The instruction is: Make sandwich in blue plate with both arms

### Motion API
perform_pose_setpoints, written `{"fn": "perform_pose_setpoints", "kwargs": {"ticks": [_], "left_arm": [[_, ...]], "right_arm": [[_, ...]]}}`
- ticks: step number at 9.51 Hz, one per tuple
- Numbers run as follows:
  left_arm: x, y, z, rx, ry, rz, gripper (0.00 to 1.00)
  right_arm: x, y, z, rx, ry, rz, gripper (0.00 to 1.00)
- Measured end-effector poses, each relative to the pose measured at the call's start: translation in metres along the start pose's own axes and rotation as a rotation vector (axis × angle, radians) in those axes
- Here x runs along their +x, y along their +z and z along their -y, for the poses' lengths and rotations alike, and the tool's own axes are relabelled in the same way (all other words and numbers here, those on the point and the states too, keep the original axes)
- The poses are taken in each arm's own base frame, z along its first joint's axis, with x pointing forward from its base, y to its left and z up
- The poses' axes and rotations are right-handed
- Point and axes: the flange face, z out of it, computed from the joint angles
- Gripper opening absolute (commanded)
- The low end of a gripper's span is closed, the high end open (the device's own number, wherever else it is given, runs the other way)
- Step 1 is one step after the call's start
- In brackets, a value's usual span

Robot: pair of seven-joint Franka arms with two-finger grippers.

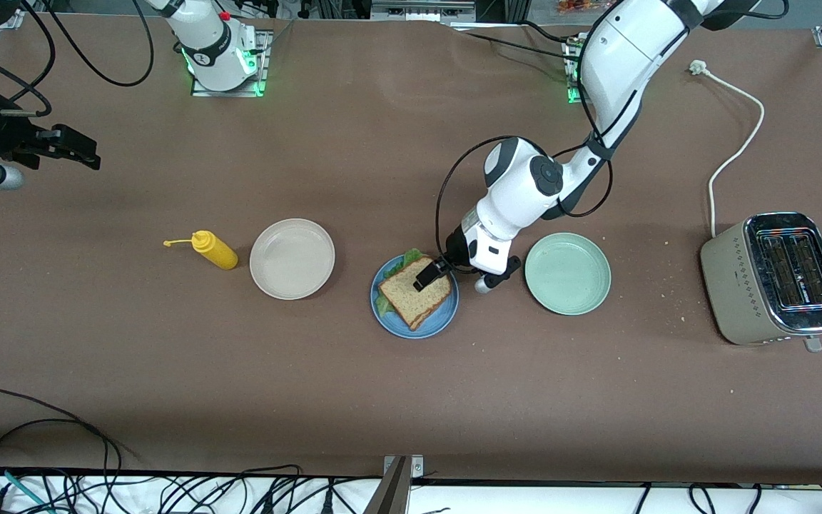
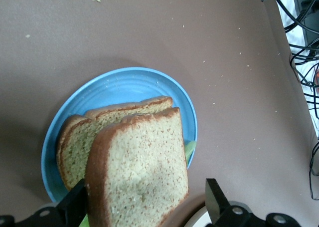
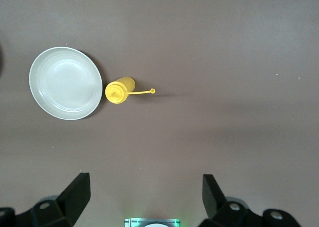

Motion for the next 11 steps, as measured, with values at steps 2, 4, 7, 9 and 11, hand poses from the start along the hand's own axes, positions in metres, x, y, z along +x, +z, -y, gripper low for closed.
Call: {"fn": "perform_pose_setpoints", "kwargs": {"ticks": [2,4,7,9,11], "left_arm": [[-0.007,0.008,0.006,0.047,0.016,0.027,1.00],[-0.011,0.015,0.012,0.101,0.065,0.040,1.00],[-0.009,0.020,0.021,0.187,0.122,0.058,1.00],[-0.012,0.023,0.025,0.239,0.162,0.075,1.00],[-0.012,0.022,0.026,0.280,0.170,0.093,1.00]], "right_arm": [[0.004,0.002,-0.004,0.001,0.007,-0.002,1.00],[0.004,0.002,-0.004,0.001,0.008,-0.005,1.00],[0.005,0.000,-0.004,0.001,0.008,-0.017,1.00],[0.005,0.000,-0.004,0.001,0.007,-0.018,1.00],[0.005,0.000,-0.003,0.001,0.006,-0.018,1.00]]}}
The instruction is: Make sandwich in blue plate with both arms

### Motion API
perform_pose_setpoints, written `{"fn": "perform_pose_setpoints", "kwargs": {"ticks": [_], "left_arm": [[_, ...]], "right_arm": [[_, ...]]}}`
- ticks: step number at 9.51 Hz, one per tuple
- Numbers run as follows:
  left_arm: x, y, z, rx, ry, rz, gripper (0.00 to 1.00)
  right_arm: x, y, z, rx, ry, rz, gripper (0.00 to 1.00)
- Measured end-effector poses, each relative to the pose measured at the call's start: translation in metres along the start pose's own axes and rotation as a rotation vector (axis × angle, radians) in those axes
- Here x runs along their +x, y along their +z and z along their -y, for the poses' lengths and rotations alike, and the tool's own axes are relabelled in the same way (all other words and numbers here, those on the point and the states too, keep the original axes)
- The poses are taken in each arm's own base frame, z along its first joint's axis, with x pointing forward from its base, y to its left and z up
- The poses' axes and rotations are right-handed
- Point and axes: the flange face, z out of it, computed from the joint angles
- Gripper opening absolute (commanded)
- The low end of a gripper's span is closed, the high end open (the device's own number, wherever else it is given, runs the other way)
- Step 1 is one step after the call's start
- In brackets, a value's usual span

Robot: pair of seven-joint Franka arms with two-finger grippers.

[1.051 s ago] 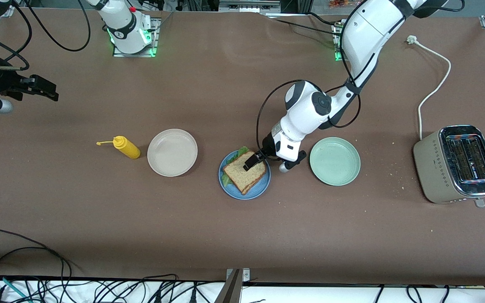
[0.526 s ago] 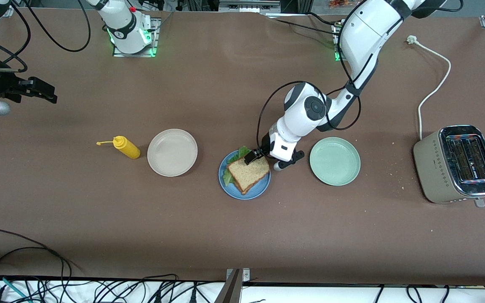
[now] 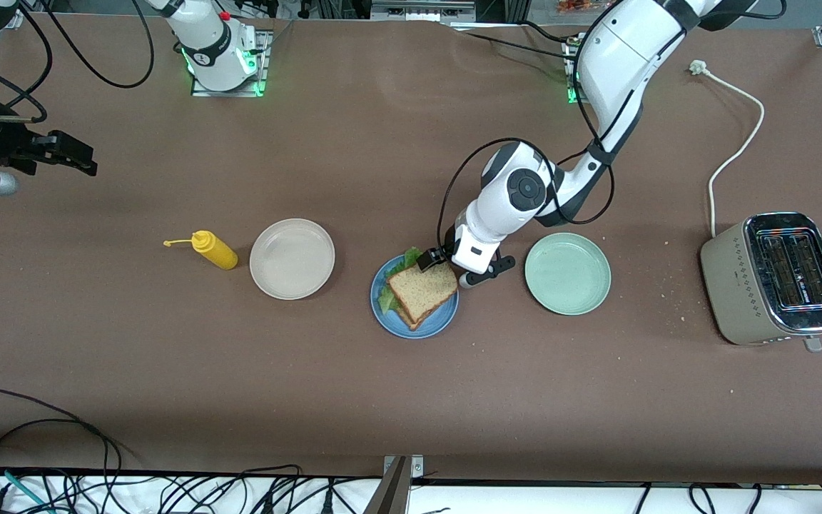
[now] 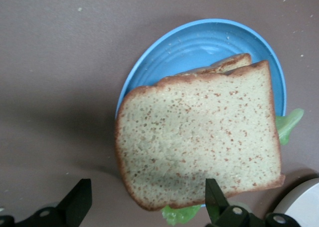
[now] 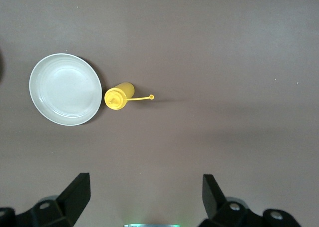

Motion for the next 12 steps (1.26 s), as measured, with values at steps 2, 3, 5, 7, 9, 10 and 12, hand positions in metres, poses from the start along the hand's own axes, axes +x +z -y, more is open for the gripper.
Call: {"fn": "perform_pose_setpoints", "kwargs": {"ticks": [2,3,5,7,9,10,12], "left_arm": [[0.007,-0.022,-0.003,0.068,0.039,0.001,1.00],[0.013,-0.044,-0.004,0.107,0.053,-0.004,1.00],[0.031,-0.100,0.000,0.161,0.042,-0.024,1.00],[0.057,-0.166,0.014,0.208,0.042,-0.076,1.00],[0.076,-0.232,0.030,0.233,0.077,-0.112,1.00],[0.086,-0.259,0.039,0.255,0.113,-0.107,1.00],[0.113,-0.312,0.057,0.304,0.189,-0.075,1.00]], "right_arm": [[0.000,0.000,0.000,0.000,0.000,0.000,1.00],[0.000,0.000,0.000,0.000,0.000,-0.001,1.00],[0.000,0.000,0.000,0.000,-0.001,-0.001,1.00],[0.000,-0.001,0.001,0.000,-0.001,-0.002,1.00],[0.000,-0.001,0.001,0.000,-0.001,-0.002,1.00],[0.000,-0.001,0.001,0.000,-0.001,-0.002,1.00],[0.000,-0.001,0.001,0.000,-0.001,-0.002,1.00]]}}
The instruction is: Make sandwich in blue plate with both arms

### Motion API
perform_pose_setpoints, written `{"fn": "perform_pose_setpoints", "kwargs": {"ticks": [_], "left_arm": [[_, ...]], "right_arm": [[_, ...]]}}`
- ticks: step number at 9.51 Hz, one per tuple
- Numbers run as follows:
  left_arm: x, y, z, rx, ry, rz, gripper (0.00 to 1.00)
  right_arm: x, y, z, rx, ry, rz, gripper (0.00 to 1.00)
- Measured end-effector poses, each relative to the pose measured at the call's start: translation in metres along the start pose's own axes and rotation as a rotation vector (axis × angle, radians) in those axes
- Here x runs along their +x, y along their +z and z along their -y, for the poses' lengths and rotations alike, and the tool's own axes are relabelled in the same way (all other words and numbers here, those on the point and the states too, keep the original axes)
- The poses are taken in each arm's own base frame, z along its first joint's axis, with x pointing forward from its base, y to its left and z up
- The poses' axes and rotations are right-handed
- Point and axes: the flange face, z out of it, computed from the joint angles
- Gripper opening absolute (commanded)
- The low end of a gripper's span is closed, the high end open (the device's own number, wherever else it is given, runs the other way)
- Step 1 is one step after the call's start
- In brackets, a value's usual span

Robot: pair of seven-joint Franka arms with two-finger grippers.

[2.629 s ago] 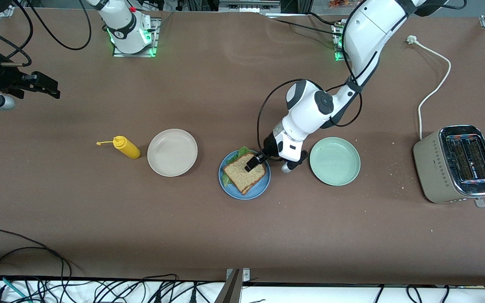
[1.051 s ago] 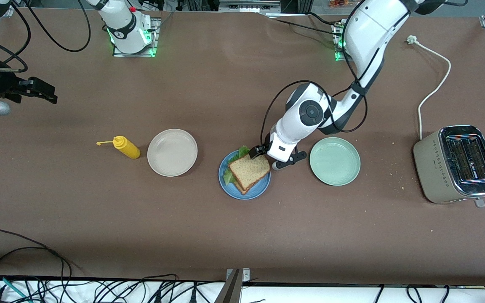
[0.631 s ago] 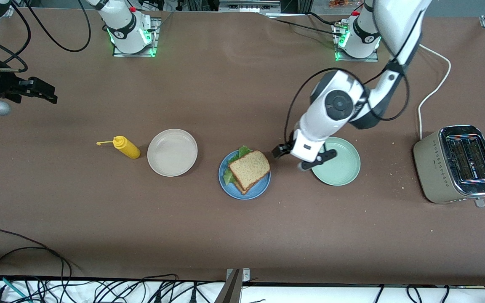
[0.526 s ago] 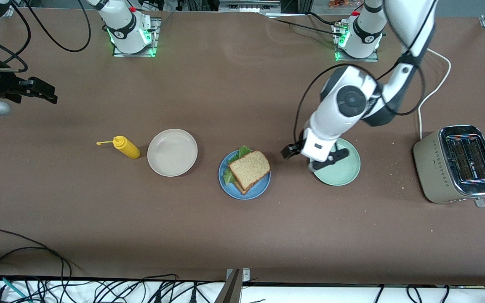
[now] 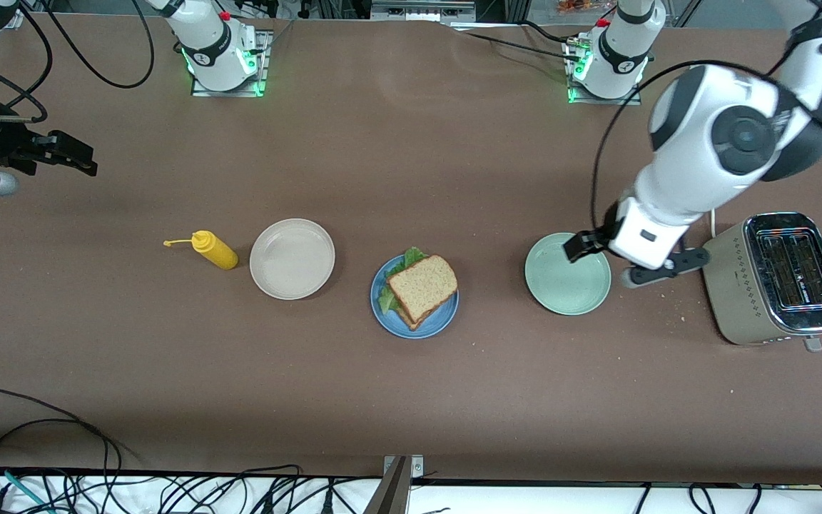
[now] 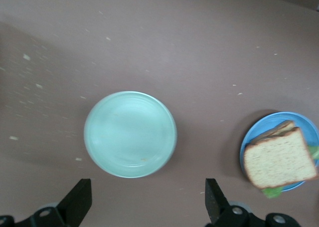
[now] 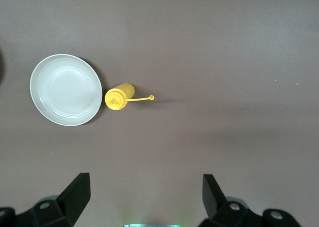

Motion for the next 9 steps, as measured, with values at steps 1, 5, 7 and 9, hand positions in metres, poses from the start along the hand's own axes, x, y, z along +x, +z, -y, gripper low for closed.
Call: {"fn": "perform_pose_setpoints", "kwargs": {"ticks": [1,5,7,9], "left_arm": [[0.013,-0.019,0.021,0.020,0.043,0.012,1.00],[0.049,-0.052,0.090,0.084,0.172,-0.004,1.00],[0.058,-0.059,0.114,0.093,0.216,-0.003,1.00],[0.064,-0.061,0.133,0.093,0.239,-0.001,1.00]], "right_arm": [[0.000,0.000,0.000,0.000,0.000,0.000,1.00],[0.000,0.000,0.000,0.000,0.000,0.000,1.00],[0.000,0.000,0.000,0.000,0.000,0.000,1.00],[0.000,0.000,0.000,0.000,0.000,0.000,1.00]]}}
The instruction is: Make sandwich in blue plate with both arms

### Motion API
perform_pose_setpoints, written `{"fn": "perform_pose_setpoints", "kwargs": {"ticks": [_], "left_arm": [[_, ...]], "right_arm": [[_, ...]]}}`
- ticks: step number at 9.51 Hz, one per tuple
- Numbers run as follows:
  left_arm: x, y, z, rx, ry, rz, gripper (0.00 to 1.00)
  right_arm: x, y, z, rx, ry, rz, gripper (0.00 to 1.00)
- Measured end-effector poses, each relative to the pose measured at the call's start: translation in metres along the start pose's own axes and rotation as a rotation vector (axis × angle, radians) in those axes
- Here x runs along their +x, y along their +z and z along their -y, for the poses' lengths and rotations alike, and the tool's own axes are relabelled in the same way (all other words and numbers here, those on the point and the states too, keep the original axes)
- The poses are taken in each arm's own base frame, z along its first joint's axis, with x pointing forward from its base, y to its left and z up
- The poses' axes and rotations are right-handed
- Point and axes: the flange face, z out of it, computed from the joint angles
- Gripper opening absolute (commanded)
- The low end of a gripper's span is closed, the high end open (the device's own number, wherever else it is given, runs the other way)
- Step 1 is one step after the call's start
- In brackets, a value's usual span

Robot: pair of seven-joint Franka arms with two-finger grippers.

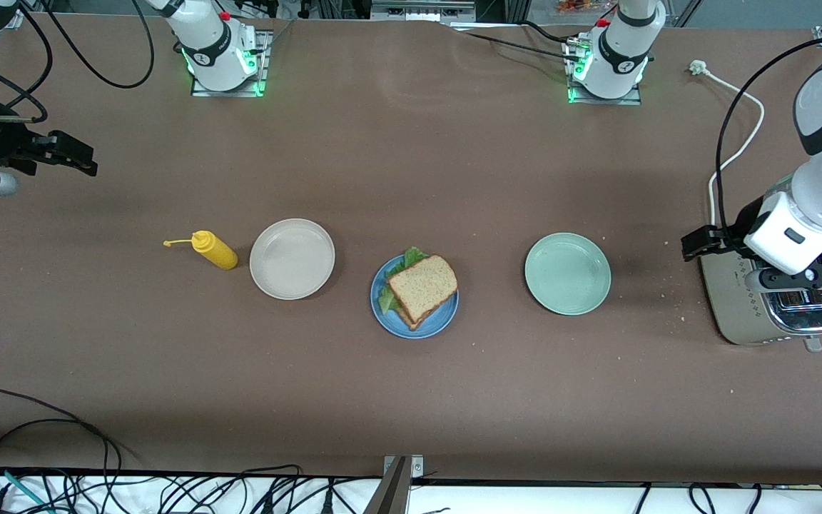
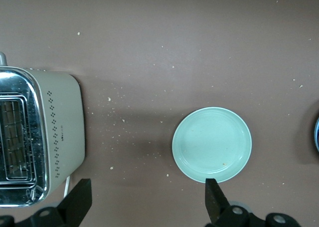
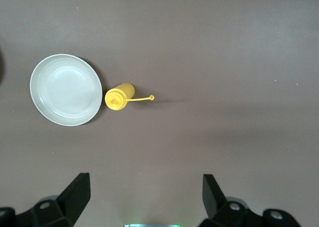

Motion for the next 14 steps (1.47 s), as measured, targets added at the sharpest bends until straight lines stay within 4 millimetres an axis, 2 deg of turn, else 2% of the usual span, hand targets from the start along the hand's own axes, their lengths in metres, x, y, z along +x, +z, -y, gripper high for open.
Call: {"fn": "perform_pose_setpoints", "kwargs": {"ticks": [2,7,9,14], "left_arm": [[0.001,0.000,0.006,0.000,0.010,0.000,1.00],[0.000,0.000,0.007,0.000,0.016,0.006,0.98],[0.000,0.000,0.013,-0.001,0.022,0.010,0.96],[-0.002,-0.006,0.033,-0.037,0.014,0.011,0.99]], "right_arm": [[0.000,0.000,0.000,0.000,0.000,0.000,1.00],[0.000,0.000,0.000,0.000,0.000,0.000,1.00],[0.000,0.000,0.000,0.000,-0.001,0.000,1.00],[0.000,0.000,0.001,0.000,-0.002,-0.001,1.00]]}}
